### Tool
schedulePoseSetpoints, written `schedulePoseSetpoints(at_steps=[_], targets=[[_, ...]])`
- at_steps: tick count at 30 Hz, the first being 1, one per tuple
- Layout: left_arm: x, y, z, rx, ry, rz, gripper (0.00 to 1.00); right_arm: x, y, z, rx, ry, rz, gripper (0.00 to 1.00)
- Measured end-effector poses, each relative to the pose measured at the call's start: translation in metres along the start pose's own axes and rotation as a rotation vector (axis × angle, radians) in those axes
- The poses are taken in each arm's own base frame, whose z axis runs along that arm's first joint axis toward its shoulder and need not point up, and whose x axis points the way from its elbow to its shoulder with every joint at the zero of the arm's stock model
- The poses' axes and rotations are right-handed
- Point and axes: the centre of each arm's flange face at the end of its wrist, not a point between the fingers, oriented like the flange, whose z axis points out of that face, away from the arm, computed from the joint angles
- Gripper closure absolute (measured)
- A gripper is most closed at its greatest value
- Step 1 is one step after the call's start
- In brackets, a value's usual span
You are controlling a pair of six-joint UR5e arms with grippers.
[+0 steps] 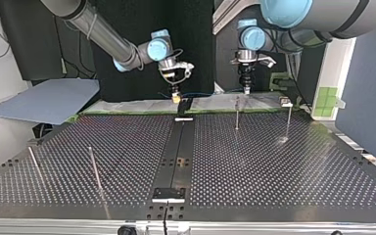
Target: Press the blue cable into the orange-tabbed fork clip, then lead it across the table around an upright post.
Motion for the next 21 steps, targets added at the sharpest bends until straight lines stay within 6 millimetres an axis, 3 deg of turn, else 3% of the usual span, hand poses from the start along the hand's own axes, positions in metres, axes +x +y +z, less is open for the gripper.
schedulePoseSetpoints(at_steps=[7,12,21], targets=[[0.016,0.012,0.016,-0.028,0.017,0.01,1.0,0.005,-0.002,0.011,0.007,0.018,0.001,1.0],[0.029,0.02,0.021,-0.044,0.032,0.002,1.0,-0.006,0.0,0.015,0.008,0.003,-0.003,1.0],[0.025,0.024,0.038,-0.056,0.012,-0.021,1.0,-0.024,-0.002,0.016,0.011,-0.019,-0.007,1.0]])
